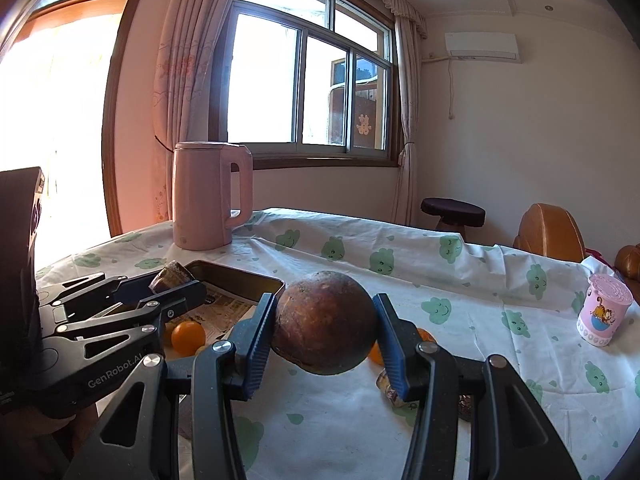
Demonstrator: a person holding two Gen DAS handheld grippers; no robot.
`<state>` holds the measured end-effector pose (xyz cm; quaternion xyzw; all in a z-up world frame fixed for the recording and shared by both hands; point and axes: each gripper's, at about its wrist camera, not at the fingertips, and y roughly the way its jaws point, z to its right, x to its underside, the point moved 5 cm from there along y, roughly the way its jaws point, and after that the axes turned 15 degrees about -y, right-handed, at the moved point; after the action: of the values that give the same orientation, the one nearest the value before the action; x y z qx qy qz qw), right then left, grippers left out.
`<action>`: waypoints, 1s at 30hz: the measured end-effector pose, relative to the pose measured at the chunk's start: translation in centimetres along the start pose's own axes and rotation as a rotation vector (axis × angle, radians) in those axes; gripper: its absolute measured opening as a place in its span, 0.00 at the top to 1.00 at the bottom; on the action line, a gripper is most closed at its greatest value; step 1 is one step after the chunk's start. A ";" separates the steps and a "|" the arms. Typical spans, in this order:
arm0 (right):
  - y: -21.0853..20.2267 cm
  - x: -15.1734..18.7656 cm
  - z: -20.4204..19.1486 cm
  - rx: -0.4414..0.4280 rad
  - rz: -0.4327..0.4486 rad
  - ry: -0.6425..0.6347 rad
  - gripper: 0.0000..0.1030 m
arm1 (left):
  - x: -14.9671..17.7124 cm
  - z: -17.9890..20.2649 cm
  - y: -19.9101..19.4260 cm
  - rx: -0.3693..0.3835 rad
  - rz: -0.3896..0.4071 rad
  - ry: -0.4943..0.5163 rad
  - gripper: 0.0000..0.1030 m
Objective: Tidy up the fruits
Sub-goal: 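Carry the jar and large brown fruit over the tin box with both grippers, then open both grippers to drop the jar and brown fruit into the tin box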
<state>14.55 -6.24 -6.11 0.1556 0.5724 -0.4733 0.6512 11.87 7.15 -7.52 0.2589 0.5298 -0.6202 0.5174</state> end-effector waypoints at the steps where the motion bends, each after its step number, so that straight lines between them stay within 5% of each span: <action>1: 0.1 -0.1 -0.3 -0.005 0.000 -0.003 0.51 | 0.0 -0.2 0.0 -0.004 0.000 -0.004 0.65; 30: 4.1 -1.5 -6.7 -0.133 -0.039 -0.076 0.51 | -1.0 -5.7 1.2 -0.122 -0.056 -0.055 0.65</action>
<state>13.93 1.48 -8.20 0.0829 0.5802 -0.4525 0.6721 11.99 12.94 -8.83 0.1948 0.5595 -0.6077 0.5290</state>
